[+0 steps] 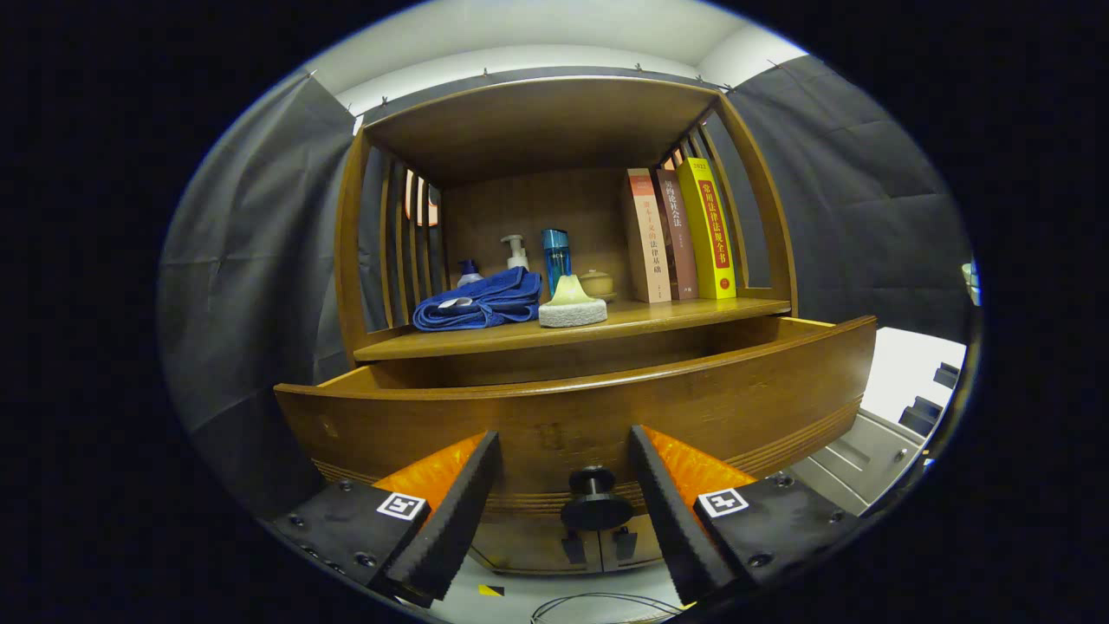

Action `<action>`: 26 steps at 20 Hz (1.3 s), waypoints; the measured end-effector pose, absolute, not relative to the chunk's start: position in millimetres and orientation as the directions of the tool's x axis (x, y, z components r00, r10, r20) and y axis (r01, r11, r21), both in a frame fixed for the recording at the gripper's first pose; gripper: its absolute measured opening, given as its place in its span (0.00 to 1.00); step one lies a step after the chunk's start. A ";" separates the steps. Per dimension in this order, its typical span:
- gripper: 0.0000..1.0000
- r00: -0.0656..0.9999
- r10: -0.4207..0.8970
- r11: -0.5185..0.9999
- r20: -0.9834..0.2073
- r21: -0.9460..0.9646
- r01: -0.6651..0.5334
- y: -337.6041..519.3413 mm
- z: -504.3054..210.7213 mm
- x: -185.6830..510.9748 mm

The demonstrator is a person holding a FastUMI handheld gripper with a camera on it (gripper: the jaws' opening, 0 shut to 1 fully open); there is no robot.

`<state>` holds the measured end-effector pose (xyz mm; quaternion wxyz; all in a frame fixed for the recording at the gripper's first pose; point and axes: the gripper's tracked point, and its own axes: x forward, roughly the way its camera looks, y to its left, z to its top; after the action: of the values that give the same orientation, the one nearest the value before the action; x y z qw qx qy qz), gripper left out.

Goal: Pull open the drawer, take out the items inside it, and place them on the countertop above the cabinet.

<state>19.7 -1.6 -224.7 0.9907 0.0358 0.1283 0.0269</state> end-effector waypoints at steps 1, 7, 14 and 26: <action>0.99 0.965 0.062 0.996 -0.255 0.076 -0.044 -1.4 -224.8 21.9; 0.99 0.958 0.065 0.996 -0.279 0.071 -0.047 -0.1 -234.9 50.8; 0.99 0.951 0.065 0.996 -0.303 0.072 -0.045 2.3 -248.2 85.3; 0.99 0.942 0.063 0.997 -0.328 0.069 -0.043 2.5 -262.8 132.5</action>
<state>132.5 2.5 -262.8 0.9850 0.0307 0.1674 0.0268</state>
